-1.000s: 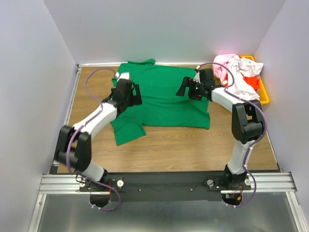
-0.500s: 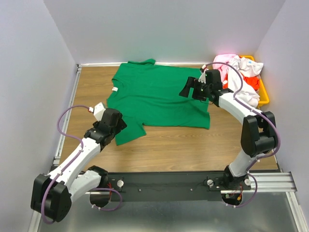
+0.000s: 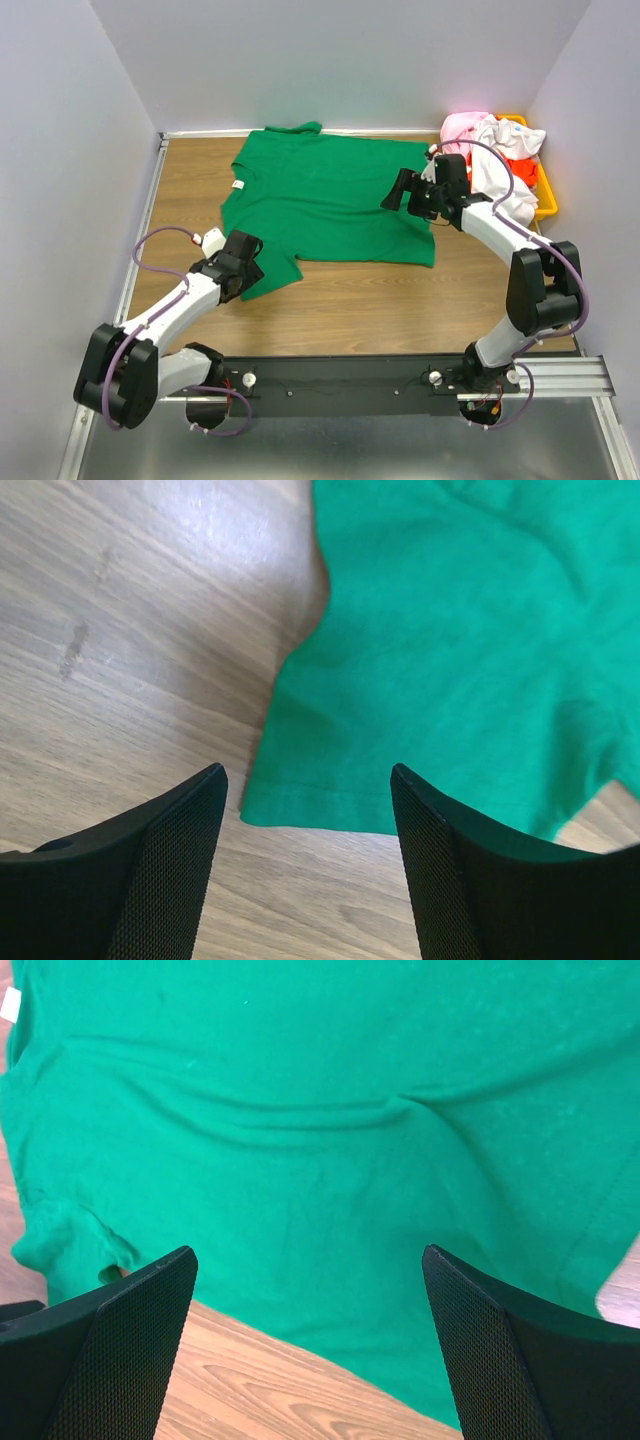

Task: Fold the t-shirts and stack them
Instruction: Fold the tshirt

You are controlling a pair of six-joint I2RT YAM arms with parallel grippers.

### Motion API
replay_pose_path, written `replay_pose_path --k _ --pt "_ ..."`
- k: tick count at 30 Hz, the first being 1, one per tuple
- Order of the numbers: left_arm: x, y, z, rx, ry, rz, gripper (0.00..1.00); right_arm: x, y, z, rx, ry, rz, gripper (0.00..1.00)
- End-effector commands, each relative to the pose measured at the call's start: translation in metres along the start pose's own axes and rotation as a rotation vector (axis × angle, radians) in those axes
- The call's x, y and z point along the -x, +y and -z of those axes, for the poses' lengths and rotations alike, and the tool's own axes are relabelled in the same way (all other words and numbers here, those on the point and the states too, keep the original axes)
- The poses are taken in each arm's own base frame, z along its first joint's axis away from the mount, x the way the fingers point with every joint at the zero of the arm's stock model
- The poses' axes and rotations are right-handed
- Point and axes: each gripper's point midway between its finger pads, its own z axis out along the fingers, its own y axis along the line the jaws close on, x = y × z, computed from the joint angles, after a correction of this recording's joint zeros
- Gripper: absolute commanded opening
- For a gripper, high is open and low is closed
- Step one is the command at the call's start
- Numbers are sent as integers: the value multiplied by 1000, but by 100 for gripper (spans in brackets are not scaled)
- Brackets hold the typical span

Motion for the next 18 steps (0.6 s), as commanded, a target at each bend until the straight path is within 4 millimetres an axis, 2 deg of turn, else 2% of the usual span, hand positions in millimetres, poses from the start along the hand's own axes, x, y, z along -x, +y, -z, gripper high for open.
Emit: replay_pose_path --k 1,10,18 --pt "-10 0 -3 7 46 -2 71 3 -6 8 -23 -22 -3 100" --pt "-19 -1 -5 -1 89 -32 55 1 -13 8 -27 -16 -15 100" --pt "-24 -1 -12 35 124 -57 55 3 -21 13 -38 -27 -23 100"
